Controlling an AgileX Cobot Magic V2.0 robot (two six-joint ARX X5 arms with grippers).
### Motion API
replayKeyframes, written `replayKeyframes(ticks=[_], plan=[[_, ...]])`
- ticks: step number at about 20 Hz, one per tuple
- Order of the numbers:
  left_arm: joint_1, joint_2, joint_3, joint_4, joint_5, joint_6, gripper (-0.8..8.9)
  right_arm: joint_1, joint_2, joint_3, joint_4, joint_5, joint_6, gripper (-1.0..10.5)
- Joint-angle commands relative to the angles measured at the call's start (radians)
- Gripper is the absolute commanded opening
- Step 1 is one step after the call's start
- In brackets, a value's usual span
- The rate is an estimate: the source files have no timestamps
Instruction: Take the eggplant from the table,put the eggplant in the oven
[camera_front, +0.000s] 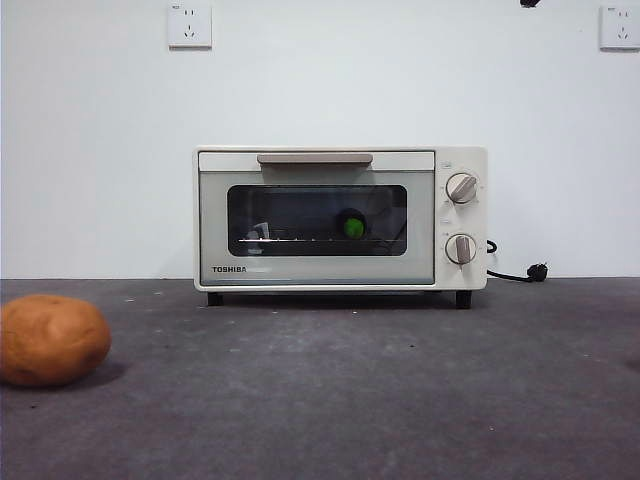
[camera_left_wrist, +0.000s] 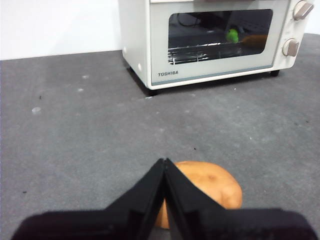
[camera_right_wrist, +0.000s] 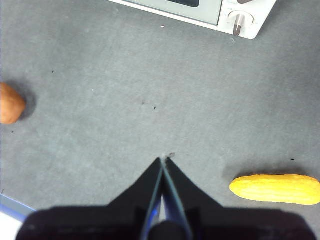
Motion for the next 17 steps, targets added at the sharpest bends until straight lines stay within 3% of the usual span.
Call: replayKeyframes(ticks=[1, 17], plan=[[0.005, -0.003, -0.015, 0.011, -0.003, -0.007, -0.04, 0.0, 0.007, 0.001, -0.023, 0.0, -0.005, 0.0], [0.014, 0.042, -0.014, 0.014, 0.005, -0.007, -0.04, 0.0, 0.007, 0.001, -0.023, 0.001, -0.005, 0.0]])
